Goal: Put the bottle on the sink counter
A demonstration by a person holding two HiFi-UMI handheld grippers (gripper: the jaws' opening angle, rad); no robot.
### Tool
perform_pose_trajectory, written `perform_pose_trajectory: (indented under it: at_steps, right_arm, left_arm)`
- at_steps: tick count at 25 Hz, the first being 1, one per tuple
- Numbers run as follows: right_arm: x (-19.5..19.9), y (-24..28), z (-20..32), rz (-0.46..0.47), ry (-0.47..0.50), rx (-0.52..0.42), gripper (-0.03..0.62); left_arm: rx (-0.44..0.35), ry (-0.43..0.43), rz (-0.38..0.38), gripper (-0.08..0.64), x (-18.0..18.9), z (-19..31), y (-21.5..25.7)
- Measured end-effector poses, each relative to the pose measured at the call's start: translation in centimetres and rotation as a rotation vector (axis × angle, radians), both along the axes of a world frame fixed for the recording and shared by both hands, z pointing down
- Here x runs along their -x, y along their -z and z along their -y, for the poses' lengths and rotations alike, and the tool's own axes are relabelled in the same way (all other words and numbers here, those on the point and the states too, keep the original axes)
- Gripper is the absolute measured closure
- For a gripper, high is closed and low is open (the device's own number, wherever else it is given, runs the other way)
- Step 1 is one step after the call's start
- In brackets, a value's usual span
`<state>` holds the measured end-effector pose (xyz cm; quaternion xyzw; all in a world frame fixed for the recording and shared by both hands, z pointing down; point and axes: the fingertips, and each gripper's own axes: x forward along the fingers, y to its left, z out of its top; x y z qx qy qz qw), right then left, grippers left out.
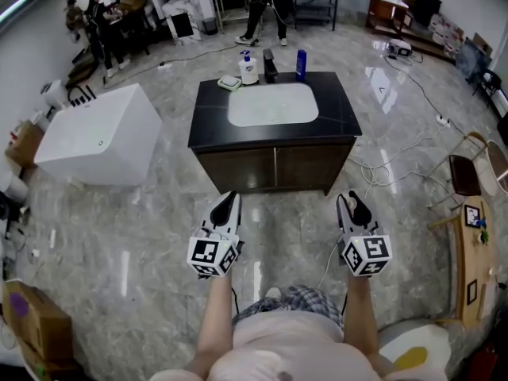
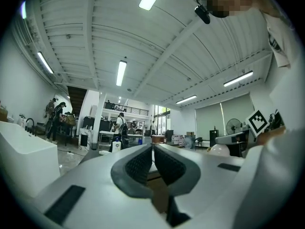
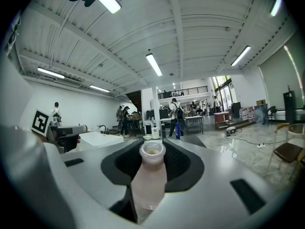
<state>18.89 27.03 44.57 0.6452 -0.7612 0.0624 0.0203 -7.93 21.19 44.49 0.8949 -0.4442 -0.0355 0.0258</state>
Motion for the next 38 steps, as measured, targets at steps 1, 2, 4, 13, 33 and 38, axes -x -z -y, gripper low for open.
perform_pose_trajectory:
  at_steps: [1, 2, 4, 13, 33, 38]
  right_arm:
    - [0.1, -0.1, 0.2, 0.001, -0.005, -0.002, 0.456]
    - [0.2, -0.2, 0.3, 0.001, -0.008, -0.004, 0.456]
    - [0.3, -0.2, 0.8, -0.005, -0.010, -0.006, 0.456]
    - [0.7, -0.1, 3.9, -0.009, -0.001, -0.001, 0.456]
    - [-5.6, -1.3, 32.8, 0.003, 0.085, -0.008, 0.456]
    - [-7.4, -0.6, 43.5, -0.023, 0.131, -0.015, 0.456]
  left_arm:
    - [-0.003, -0.006, 0.002, 0.528, 0.1, 0.2, 0.0]
    - [-0.005, -0.010, 0.001, 0.528, 0.2, 0.5, -0.1]
    - [-0.005, -0.007, -0.007, 0.528, 0.5, 1.0, -0.3]
    - [0.010, -0.010, -0.022, 0.528, 0.4, 4.3, -0.7]
    - [-0.003, 0.068, 0.000, 0.528, -7.1, 32.2, -1.9]
    - [-0.013, 0.108, 0.012, 0.528, -9.2, 41.4, -1.3]
